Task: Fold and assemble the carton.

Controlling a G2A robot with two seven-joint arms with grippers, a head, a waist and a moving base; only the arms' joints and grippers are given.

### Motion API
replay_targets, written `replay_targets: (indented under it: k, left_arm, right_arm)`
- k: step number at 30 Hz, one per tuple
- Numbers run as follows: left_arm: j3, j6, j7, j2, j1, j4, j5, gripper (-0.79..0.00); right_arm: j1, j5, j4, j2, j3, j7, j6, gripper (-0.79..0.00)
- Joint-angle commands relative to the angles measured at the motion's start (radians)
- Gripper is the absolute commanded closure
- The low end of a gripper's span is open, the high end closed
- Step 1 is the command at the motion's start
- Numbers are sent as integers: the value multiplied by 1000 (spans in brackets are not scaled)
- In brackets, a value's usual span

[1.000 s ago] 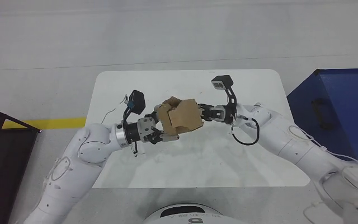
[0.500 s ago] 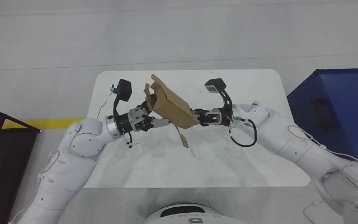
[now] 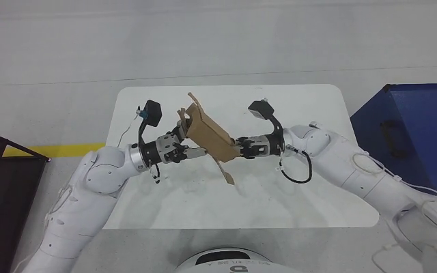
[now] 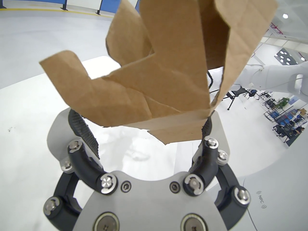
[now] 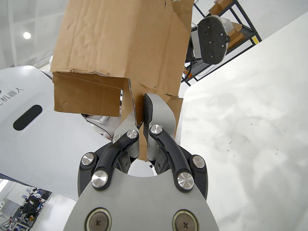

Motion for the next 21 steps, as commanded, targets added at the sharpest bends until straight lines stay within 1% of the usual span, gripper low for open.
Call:
replay_targets:
  k: [1, 6, 13, 16, 21]
  left_arm:
    - [4, 7, -3, -1, -4, 2, 4, -785]
    - [17, 26, -14, -3, -19, 10, 20, -785]
    - [27, 42, -15, -5, -33, 14, 41, -785]
    - [19, 28, -14, -4, -29, 13, 43, -785]
    - [-15, -18, -14, 3, 2, 17, 23, -785]
  right_arm:
    - [-1, -35, -1, 4, 3, -12, -12, 0]
    - [-9, -137, -3, 12, 24, -41, -40, 0]
    - [-49, -219, -30, 17, 84, -73, -40, 0]
    - [-69, -247, -36, 20, 111, -96, -40, 0]
    - [-105, -278, -61, 27, 157, -120, -40, 0]
